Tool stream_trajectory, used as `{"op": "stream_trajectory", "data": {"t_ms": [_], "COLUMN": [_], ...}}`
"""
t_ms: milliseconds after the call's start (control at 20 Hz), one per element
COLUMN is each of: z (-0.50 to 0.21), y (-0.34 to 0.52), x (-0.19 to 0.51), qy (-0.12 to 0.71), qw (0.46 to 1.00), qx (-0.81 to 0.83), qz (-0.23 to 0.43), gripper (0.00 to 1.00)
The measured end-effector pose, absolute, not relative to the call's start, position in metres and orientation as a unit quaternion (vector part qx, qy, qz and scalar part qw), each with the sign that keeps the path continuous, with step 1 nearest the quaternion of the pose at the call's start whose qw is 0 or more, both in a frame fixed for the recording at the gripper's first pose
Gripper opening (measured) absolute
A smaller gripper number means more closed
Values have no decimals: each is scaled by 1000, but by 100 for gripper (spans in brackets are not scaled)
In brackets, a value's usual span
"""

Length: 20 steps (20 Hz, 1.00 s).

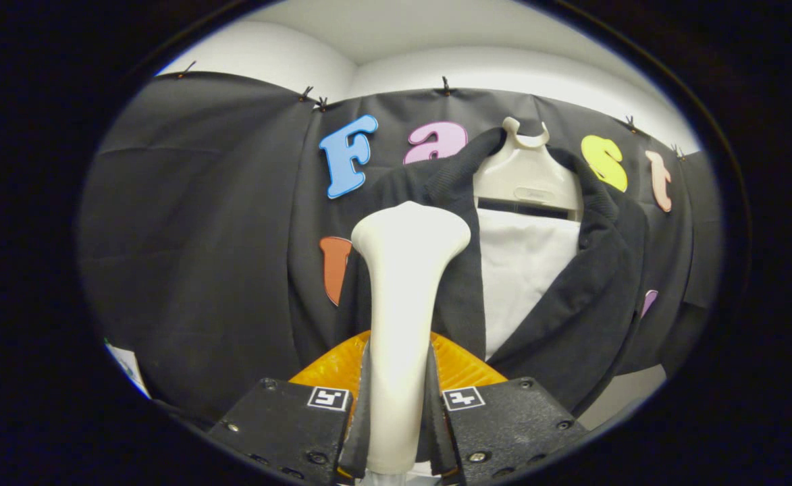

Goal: Iron the clothes twice with a garment steamer, once on the left side and once on the right side.

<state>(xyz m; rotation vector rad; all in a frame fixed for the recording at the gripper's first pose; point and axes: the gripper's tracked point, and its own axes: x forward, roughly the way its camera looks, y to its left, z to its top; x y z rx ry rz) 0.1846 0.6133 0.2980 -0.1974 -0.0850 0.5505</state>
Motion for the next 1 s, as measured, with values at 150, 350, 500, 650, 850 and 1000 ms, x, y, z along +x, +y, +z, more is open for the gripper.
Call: {"op": "stream_trajectory", "data": {"t_ms": [150,350,500,650,850,1000], "z": [277,250,230,212,192,180], "y": [609,602,597,591,585,580], "x": [187,190,191,192,194,195], "qy": [-23,-1,12,27,42,48], "qw": [957,956,955,954,954,954], "qx": [-101,-108,-116,-121,-125,-129], "qz": [272,272,271,272,268,267], "gripper": [37,37,37,37,37,37]}}
